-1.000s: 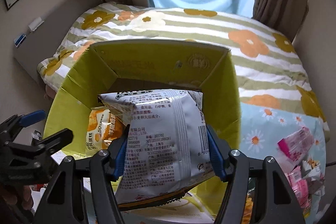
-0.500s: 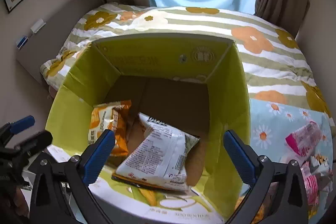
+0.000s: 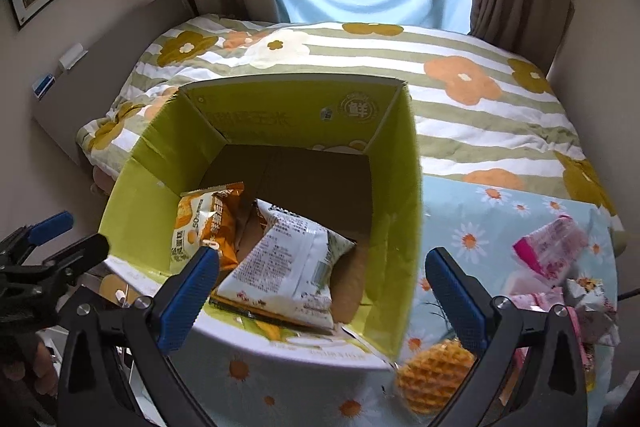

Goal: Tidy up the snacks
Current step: 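Move both open tools back from the box to the snack pile, then grasp the pink striped packet with the left tool while the right tool grasps the white-green chip bag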

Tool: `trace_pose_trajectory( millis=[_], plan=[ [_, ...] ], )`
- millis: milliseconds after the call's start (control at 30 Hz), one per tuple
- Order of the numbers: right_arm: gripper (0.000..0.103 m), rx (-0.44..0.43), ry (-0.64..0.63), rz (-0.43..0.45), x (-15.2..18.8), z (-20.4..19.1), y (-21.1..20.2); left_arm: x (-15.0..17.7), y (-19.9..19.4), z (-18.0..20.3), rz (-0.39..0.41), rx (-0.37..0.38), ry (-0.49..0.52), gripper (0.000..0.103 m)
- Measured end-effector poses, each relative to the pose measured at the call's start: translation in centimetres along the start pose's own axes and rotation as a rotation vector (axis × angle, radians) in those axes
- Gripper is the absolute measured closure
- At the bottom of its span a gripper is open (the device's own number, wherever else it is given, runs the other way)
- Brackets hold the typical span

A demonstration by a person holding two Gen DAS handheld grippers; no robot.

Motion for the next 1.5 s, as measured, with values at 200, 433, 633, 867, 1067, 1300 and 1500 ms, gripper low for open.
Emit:
trace_pose_trajectory(
  millis=[200, 433, 633, 867, 1067, 1300, 1500],
  plan=[
    [0.001, 0.027, 0.071, 0.043, 1.0, 3.6, -3.4, -0.3, 0.2, 4.5, 0.005, 0.077, 0.075, 0.001],
    [0.001, 0.105, 0.177, 0.089, 2.5, 11.1, -7.3, -0.6, 0.5, 12.6, 0.007, 0.172, 0.181, 0.001],
    [0.001, 0.146, 0.211, 0.113, 4.5, 18.6, -9.4, 1.0, 1.8, 20.3, -0.019, 0.23, 0.194, 0.001],
    [0.001, 0.16, 0.171, 0.114, 7.4, 26.9, -10.3, 4.2, 4.7, 29.2, -0.083, 0.23, 0.175, 0.001],
    [0.001, 0.104, 0.164, 0.095, 8.9, 32.3, -9.2, 6.4, 7.8, 35.6, -0.114, 0.161, 0.179, 0.001],
    [0.001, 0.046, 0.214, 0.026, 10.4, 35.8, -6.9, 7.3, 12.6, 38.8, -0.191, 0.066, 0.166, 0.001],
    [0.001, 0.007, 0.238, -0.031, 11.4, 36.4, -4.1, 7.8, 16.9, 38.9, -0.272, 0.015, 0.135, 0.001]
  ],
)
Point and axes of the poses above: each gripper's, at about its wrist camera, not at the fingertips, and y roughly the way its jaws point, z to its right, x to its underside, the point moved 4 cm from there along y, roughly the way its jaws point, and after that the axes turned 10 degrees about x, right-handed, at the moved point
